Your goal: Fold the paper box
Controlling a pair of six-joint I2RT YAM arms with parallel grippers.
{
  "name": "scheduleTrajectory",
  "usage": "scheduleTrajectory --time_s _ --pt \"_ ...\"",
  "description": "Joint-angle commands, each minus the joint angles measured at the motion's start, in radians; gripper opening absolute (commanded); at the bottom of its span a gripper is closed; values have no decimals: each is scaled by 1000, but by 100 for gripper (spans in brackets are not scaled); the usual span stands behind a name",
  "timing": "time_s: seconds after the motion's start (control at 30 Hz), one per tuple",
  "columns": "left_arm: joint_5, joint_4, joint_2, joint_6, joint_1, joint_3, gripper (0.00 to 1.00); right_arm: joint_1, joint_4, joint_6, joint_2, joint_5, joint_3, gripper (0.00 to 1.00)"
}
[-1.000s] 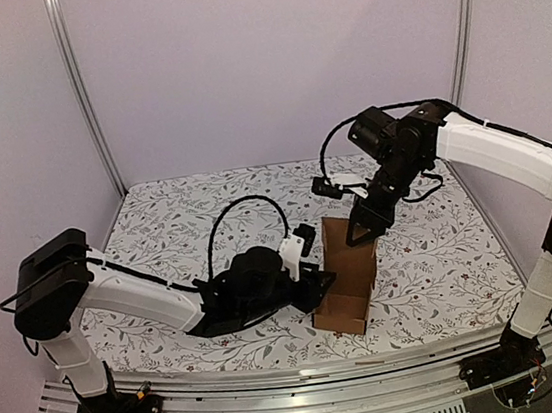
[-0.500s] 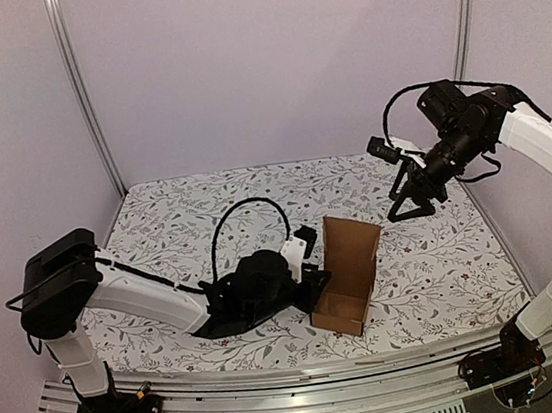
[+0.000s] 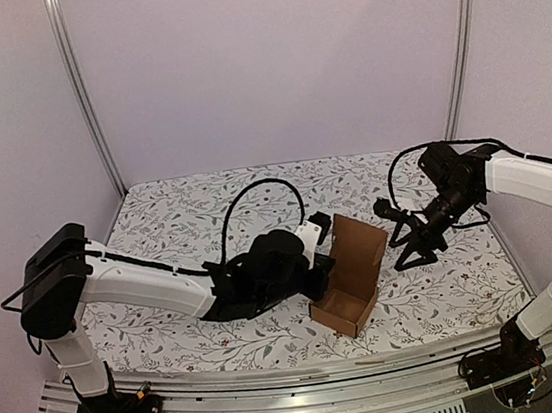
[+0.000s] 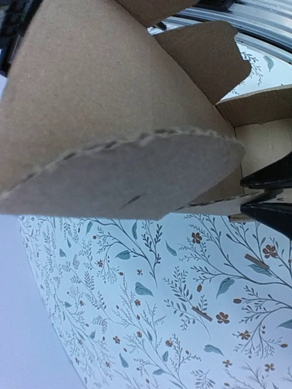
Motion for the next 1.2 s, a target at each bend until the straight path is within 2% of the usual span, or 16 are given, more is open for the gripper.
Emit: scheduleTrajectory --time_s 0.0,0.23,0.43,0.57,0.7,0.87,1.17 --pt "-1 -67 10 8 -10 30 8 27 121 5 46 -39 -1 69" --pt "10 -16 7 1 -10 1 1 108 154 54 81 -5 -7 63" --pt "6 10 -9 -13 -10 -33 0 123 137 62 61 22 -18 66" --pt "-112 31 -51 -18 -10 -74 0 123 147 59 -1 45 -38 72" --pt "-197 113 -75 32 11 -122 0 123 199 75 -24 0 -30 74" --pt "-176 241 -75 112 57 -181 0 124 299 125 67 -24 26 74" --pt "-154 249 -99 89 90 -184 0 132 383 157 199 -3 94 69"
